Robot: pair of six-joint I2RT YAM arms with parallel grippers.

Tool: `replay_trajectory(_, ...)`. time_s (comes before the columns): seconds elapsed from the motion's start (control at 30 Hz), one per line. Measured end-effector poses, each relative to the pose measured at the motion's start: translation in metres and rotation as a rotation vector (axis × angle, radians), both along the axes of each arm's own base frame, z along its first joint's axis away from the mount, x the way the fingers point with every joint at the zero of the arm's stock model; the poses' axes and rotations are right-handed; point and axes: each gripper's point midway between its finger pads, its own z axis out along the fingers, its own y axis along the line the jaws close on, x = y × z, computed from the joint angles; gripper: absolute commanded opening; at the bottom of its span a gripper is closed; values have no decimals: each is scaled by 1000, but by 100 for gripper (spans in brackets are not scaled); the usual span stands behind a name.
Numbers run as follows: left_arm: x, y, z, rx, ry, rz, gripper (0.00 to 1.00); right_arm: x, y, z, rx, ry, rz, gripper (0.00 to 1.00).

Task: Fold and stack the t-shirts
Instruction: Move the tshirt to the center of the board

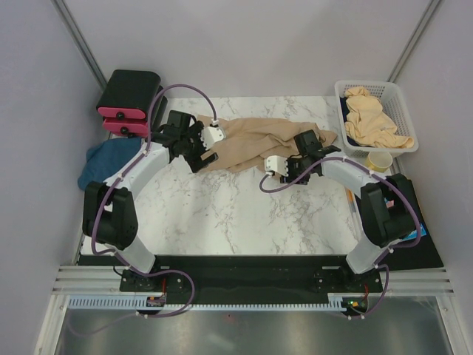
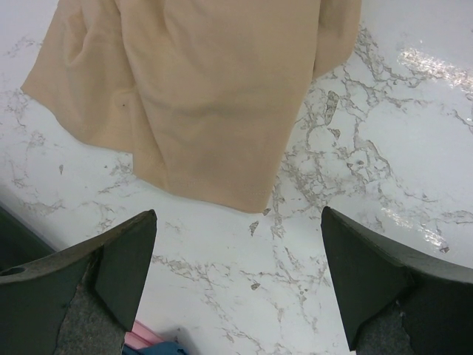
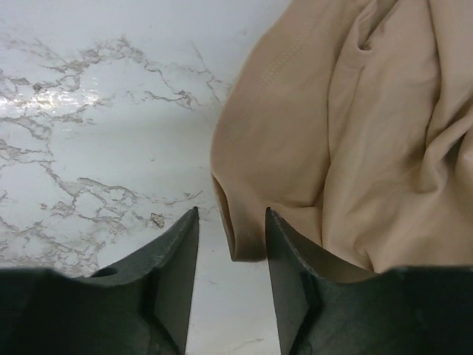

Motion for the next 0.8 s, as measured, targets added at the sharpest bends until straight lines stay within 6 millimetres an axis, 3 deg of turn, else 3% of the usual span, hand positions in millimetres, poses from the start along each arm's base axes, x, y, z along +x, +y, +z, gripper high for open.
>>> replay_trajectory(0.03, 0, 0, 0, 1, 1, 2, 100, -1, -1, -3, -6, 7, 2, 2)
replay_trajectory(0.07, -1, 1, -1, 2, 3, 4, 100, -1, -1, -4, -11, 8, 4, 0)
replay_trajectory(0.2, -2, 1, -4, 4, 10, 4, 100, 5, -5, -1, -37, -3, -13, 0)
replay_trajectory(0.37, -1, 0, -6, 2, 15, 8, 100, 46, -13, 35, -79, -163, -70, 0)
replay_trajectory(0.53, 4, -13, -27, 2, 44, -5, 100, 99, -22, 112, -77, -421, -140, 0)
replay_trajectory(0.67, 9, -38, -50, 0, 56, -42, 100, 129, -26, 174, -64, -606, -188, 0)
replay_trajectory(0.8, 19, -74, -68, 0, 34, -83, 100, 144, -31, 209, -63, -715, -232, 0)
